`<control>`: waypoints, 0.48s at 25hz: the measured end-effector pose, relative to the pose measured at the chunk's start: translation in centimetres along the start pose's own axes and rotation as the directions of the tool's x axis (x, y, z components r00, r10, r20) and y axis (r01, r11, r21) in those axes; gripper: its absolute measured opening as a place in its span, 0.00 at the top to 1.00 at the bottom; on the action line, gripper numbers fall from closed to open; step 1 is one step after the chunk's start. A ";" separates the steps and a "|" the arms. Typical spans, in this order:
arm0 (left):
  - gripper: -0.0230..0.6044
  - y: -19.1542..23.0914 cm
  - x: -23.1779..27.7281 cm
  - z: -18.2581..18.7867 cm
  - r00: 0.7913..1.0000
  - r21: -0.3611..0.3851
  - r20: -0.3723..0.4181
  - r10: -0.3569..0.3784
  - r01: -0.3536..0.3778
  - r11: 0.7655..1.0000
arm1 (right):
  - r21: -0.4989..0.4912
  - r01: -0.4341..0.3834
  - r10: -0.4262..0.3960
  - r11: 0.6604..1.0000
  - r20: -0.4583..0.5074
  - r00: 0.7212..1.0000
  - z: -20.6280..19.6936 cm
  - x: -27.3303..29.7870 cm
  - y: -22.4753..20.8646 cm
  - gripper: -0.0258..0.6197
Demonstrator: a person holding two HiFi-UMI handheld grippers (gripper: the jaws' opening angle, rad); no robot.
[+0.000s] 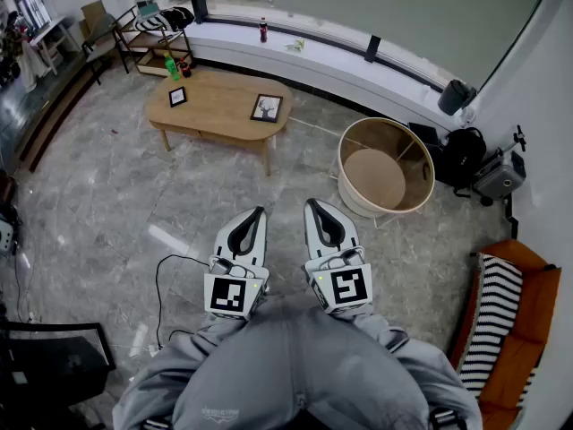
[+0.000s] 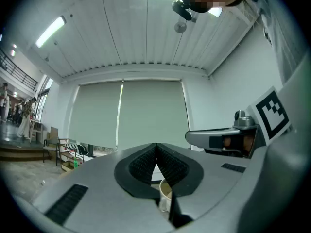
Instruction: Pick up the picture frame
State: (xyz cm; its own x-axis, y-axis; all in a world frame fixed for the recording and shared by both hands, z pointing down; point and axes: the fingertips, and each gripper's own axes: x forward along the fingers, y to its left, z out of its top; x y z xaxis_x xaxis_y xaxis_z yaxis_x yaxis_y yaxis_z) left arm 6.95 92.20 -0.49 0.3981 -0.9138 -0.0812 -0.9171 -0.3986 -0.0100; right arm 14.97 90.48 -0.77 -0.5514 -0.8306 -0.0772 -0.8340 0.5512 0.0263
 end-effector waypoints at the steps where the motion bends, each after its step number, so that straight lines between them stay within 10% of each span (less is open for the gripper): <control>1: 0.94 -0.3 0.0 0.1 1.000 0.005 0.001 0.005 -0.005 1.000 | -0.002 0.001 -0.001 1.000 0.001 1.000 0.1 -0.3 -0.3 0.91; 12: 0.94 -3.8 0.2 0.3 0.999 0.029 0.001 0.033 -0.033 0.999 | 0.014 -0.031 0.031 0.999 0.009 0.999 0.2 -3.5 -2.6 0.91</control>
State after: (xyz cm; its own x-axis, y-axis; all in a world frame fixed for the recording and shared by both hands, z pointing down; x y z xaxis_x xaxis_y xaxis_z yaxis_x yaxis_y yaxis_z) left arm 10.53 93.58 -0.75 0.3674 -0.9264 -0.0823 -0.9301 -0.3656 -0.0366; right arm 19.08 91.95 -0.76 -0.5767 -0.8125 -0.0849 -0.8161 0.5778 0.0144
